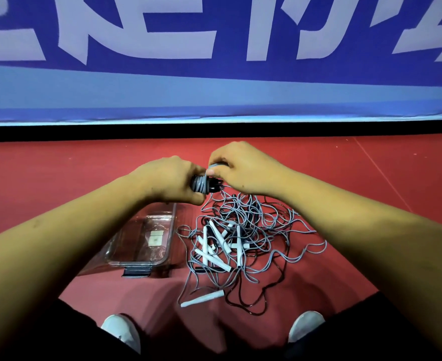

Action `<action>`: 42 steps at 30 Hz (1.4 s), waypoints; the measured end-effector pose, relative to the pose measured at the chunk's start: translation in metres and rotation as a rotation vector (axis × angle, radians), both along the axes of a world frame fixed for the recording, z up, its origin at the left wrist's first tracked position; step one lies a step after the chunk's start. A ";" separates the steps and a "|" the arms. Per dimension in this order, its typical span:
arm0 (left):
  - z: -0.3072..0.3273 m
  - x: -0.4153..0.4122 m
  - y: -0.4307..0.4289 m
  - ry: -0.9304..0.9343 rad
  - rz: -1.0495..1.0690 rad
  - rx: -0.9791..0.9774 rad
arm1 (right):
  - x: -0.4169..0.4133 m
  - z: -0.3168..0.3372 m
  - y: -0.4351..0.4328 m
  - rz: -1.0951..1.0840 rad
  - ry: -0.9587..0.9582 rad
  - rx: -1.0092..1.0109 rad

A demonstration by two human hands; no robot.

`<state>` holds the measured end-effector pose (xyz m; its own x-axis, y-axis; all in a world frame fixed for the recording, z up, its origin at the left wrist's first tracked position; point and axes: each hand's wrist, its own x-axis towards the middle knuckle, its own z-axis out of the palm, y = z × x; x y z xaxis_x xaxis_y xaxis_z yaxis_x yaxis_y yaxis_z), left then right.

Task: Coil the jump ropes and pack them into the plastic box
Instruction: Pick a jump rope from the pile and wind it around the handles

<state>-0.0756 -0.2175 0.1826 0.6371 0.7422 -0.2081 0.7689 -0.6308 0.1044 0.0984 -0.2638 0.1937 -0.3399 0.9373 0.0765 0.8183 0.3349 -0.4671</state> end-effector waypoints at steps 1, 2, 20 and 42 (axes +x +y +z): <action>0.002 0.003 -0.003 -0.012 -0.018 -0.006 | 0.003 -0.002 0.002 -0.014 0.018 0.020; 0.004 0.006 -0.006 -0.031 -0.033 -0.006 | 0.006 -0.003 0.004 -0.031 0.039 0.031; 0.015 0.005 -0.023 -0.925 0.156 -0.672 | 0.023 -0.011 0.005 -0.167 0.596 -0.368; -0.003 -0.009 -0.004 -0.226 0.412 -0.573 | -0.023 -0.015 -0.021 0.166 -0.516 0.224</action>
<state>-0.0846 -0.2216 0.1797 0.4039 0.7449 -0.5311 0.8522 -0.0954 0.5144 0.0754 -0.2851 0.1785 -0.5264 0.8486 0.0521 0.8494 0.5223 0.0752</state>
